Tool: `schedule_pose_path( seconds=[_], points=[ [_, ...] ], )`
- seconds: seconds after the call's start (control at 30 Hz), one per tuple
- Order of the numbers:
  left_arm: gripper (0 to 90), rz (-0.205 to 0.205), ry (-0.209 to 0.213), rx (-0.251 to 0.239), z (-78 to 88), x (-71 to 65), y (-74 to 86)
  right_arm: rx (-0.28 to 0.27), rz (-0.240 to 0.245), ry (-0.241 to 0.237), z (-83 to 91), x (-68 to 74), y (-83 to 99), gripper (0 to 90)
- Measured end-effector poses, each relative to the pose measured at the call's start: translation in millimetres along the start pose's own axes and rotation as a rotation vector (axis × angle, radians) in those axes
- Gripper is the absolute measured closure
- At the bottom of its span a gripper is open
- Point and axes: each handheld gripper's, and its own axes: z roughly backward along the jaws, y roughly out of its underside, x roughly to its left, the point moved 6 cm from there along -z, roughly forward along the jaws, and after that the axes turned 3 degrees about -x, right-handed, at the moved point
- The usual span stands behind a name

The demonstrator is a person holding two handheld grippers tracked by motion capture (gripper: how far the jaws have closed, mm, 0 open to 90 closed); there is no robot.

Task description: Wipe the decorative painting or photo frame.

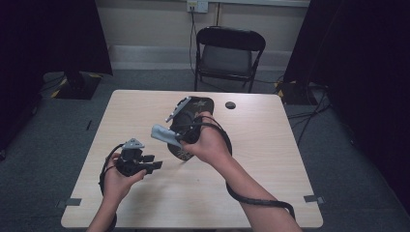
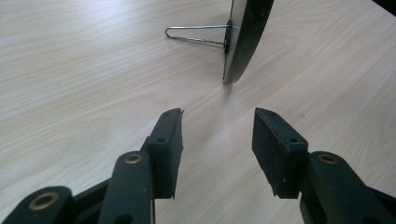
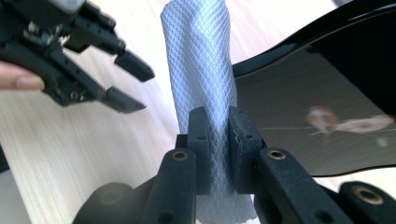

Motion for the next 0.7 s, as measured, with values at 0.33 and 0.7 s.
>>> schedule_pose_path(
  seconds=[0.33, 0.7],
  points=[
    [48.9, -0.016, 0.005, -0.006, -8.4, -4.8, -2.6, -0.03, -0.027, 0.037, 22.3, -21.6, -9.0, 81.6],
    [44.9, -0.043, 0.009, -0.066, -17.6, -13.8, -27.0, -0.03, -0.025, 0.048, 30.0, -26.9, -12.5, 81.6]
  ],
)
